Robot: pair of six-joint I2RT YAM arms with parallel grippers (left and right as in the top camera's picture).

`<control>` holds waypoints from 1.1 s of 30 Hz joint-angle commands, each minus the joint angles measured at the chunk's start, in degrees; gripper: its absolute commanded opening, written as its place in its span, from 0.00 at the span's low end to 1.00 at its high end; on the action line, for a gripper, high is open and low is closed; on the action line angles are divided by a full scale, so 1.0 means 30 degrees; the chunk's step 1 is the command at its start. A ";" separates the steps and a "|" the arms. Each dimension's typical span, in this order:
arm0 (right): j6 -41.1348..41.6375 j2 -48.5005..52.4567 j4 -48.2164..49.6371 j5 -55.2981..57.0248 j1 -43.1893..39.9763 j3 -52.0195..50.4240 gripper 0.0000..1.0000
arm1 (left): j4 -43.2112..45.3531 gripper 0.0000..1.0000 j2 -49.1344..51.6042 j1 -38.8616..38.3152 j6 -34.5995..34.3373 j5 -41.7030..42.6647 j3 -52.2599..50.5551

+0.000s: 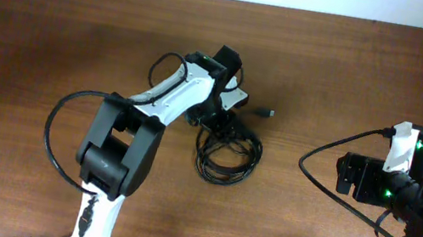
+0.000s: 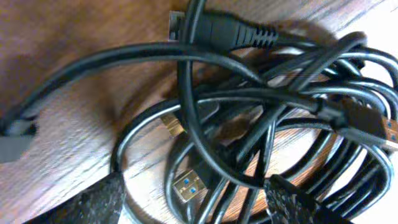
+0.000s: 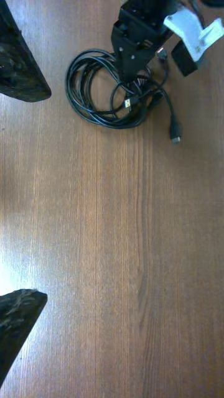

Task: Untangle cables
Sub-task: 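Lower the left gripper and grasp a black cable near its connector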

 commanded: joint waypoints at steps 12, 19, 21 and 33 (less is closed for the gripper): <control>-0.0138 -0.0051 -0.0015 0.0160 -0.0051 0.0291 0.95 | 0.0357 0.48 0.0459 0.0000 0.0058 -0.0095 -0.0583; -0.0146 -0.0015 0.0007 0.0168 -0.0051 0.0291 0.95 | 0.0816 0.77 0.0452 0.0015 0.0131 -0.2324 -0.0408; -0.0146 0.0277 0.0007 0.0168 -0.0051 0.0291 0.95 | -0.0430 0.74 0.0452 0.0015 0.0131 -0.2266 0.0750; -0.0138 0.0903 -0.0095 0.0073 -0.0044 0.0291 0.95 | -0.0852 0.75 0.0532 0.0000 0.0131 -0.3191 0.1545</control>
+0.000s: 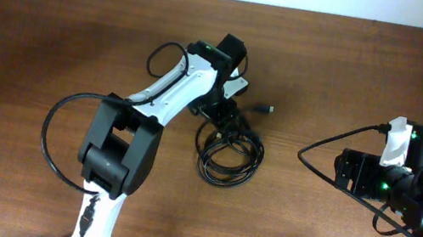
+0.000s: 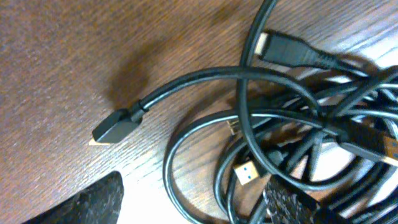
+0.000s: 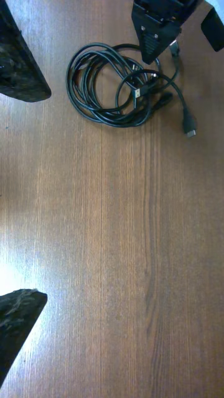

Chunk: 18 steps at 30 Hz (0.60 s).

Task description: Untangle cables

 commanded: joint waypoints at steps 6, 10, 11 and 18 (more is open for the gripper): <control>-0.0138 -0.0080 -0.0087 0.0073 -0.0044 0.0291 0.95 | 0.1807 0.75 0.0211 0.0051 0.0109 -0.1341 -0.1931; -0.0138 -0.0080 -0.0080 0.0080 -0.0051 0.0291 0.95 | 0.2907 0.54 0.0211 0.0051 0.0102 -0.1290 -0.3147; -0.0138 -0.0080 -0.0080 0.0080 -0.0044 0.0291 0.95 | 0.3599 0.15 0.0219 0.0051 0.0102 -0.0736 -0.4000; -0.0138 -0.0073 -0.0073 0.0087 -0.0051 0.0291 0.95 | 0.5173 0.00 -0.0029 0.0051 -0.0729 -0.0036 -0.5610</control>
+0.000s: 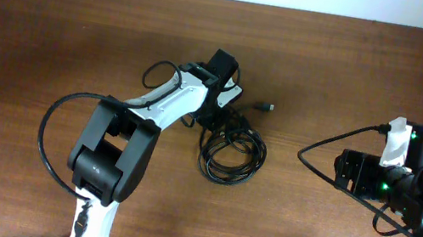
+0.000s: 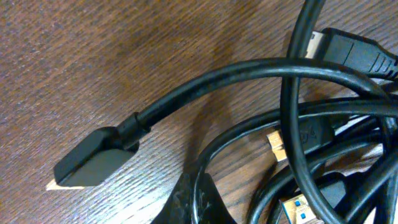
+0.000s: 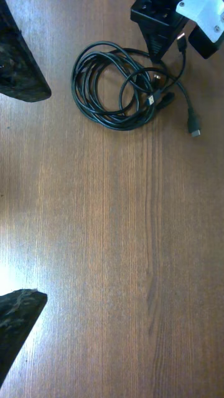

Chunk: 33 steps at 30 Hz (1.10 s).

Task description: Untangle cables

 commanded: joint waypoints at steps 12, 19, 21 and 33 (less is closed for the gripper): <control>-0.0138 -0.0073 0.0080 -0.0503 -0.0044 0.0277 0.95 | -1.4120 0.00 -0.2047 -0.0058 -0.2863 0.0182 1.9919; 0.0823 0.1923 0.2878 -0.1282 0.5472 -0.1727 0.95 | -1.6079 0.00 -0.2069 -0.0058 -0.2878 -0.1596 2.2862; 0.0794 0.4051 0.4634 -0.1093 0.7023 -0.2630 0.95 | -1.6109 0.00 -0.2106 -0.0051 -0.2878 -0.1814 2.2862; -1.0877 1.0659 0.7606 -0.0911 0.8466 -0.2885 0.95 | -1.6451 0.00 -0.2353 0.1064 -0.2769 -0.1807 2.2862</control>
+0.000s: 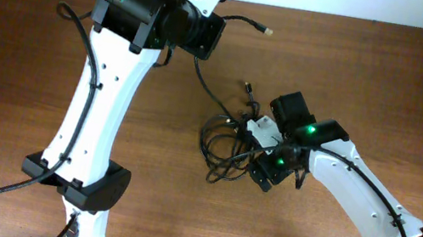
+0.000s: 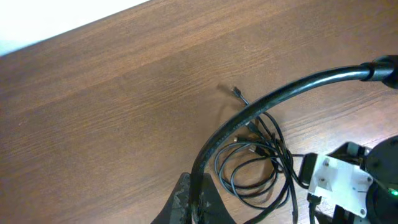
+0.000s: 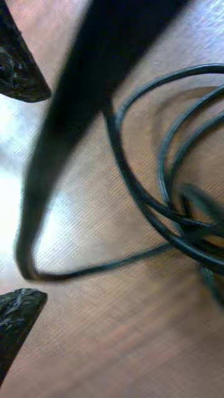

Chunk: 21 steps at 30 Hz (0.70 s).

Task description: Untangle cables

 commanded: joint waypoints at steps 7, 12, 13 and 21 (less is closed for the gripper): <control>-0.1581 -0.0007 0.2295 0.0160 0.0102 0.1785 0.61 | -0.0117 0.00 -0.0918 0.0117 -0.0066 -0.1647 0.0299; -0.1282 -0.0007 0.2390 0.0146 0.0102 0.1785 0.04 | 0.0328 0.00 -0.3038 0.0117 -0.0503 -0.3147 0.0299; -0.1071 -0.0044 0.2506 0.0160 0.0102 0.1923 0.04 | 0.0277 0.00 -0.3483 0.0117 -0.0503 -0.3184 0.0291; 0.5770 -0.1566 -0.9187 0.7060 -0.1967 2.6534 0.04 | -0.0590 0.00 -0.4044 0.2550 -0.0984 -0.4000 0.0291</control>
